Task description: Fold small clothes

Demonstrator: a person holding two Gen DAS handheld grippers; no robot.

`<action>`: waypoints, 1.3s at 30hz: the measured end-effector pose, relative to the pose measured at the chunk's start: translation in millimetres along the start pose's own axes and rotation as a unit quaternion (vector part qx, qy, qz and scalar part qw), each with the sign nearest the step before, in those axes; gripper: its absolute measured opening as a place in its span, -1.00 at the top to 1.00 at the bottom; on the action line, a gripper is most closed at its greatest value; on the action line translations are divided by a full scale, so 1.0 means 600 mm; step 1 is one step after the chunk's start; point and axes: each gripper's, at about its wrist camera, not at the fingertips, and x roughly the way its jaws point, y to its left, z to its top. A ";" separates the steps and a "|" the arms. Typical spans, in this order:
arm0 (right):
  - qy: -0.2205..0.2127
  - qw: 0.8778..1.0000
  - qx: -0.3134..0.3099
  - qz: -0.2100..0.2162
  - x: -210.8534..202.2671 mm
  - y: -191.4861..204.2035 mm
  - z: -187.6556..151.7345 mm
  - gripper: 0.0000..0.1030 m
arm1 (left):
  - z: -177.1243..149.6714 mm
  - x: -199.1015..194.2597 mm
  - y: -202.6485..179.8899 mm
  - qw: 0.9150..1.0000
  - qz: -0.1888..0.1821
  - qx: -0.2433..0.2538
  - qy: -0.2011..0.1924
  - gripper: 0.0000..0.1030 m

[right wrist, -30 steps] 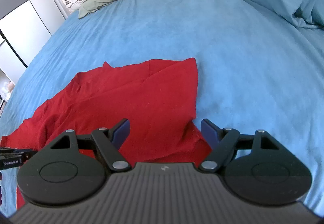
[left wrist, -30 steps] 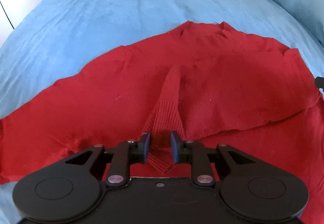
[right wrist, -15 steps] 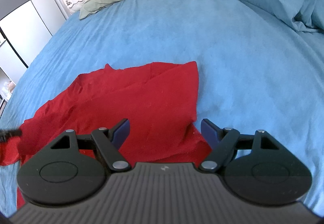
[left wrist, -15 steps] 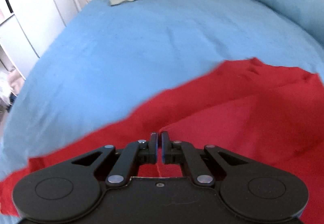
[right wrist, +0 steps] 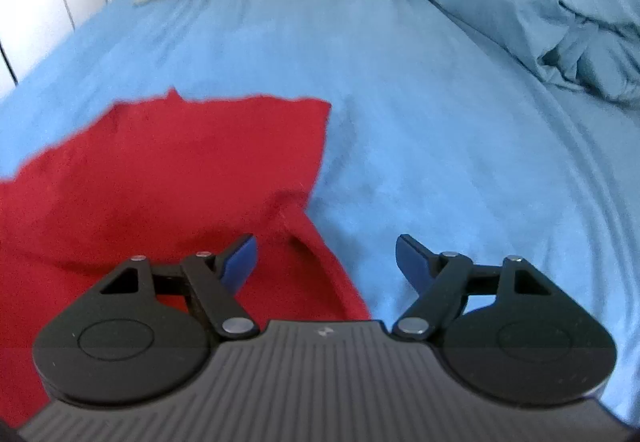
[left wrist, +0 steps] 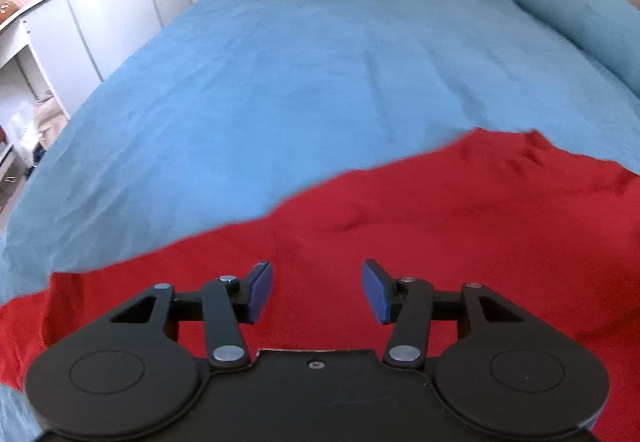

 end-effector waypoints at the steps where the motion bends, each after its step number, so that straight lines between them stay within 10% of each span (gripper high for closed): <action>1: 0.000 1.000 0.000 0.000 0.000 0.000 0.000 -0.62 | -0.005 -0.005 -0.007 1.000 -0.006 0.003 0.002 -0.08; 7: -0.017 0.999 -0.049 -0.013 0.020 0.012 0.006 -0.39 | -0.029 -0.006 -0.052 1.000 -0.021 0.004 0.016 -0.08; 9: -0.020 0.998 -0.045 -0.025 0.028 0.011 0.007 0.09 | -0.034 0.000 -0.062 1.000 -0.023 0.000 0.020 -0.08; 13: 0.013 0.999 0.023 -0.029 0.046 -0.026 -0.013 0.09 | -0.042 -0.010 -0.068 0.999 -0.024 -0.012 0.027 -0.08; 21: 0.013 0.999 0.027 -0.021 0.016 -0.030 -0.015 -0.15 | -0.055 -0.035 -0.058 0.998 -0.028 -0.033 0.043 -0.08; 24: -0.040 0.998 -0.016 0.038 -0.031 0.003 0.002 -0.58 | -0.065 -0.043 -0.045 0.998 -0.020 -0.041 0.044 -0.10; 28: -0.039 0.991 -0.045 0.115 -0.013 0.053 0.017 -0.63 | -0.080 -0.046 -0.010 0.996 -0.007 -0.071 0.047 -0.11; 33: 0.003 0.994 0.040 0.102 0.066 0.041 -0.006 -0.64 | -0.101 -0.055 0.062 0.993 0.006 -0.111 0.044 -0.11; 39: -0.001 0.997 -0.011 0.077 0.030 0.087 0.015 -0.70 | -0.123 -0.090 0.173 0.985 0.015 -0.171 0.029 -0.11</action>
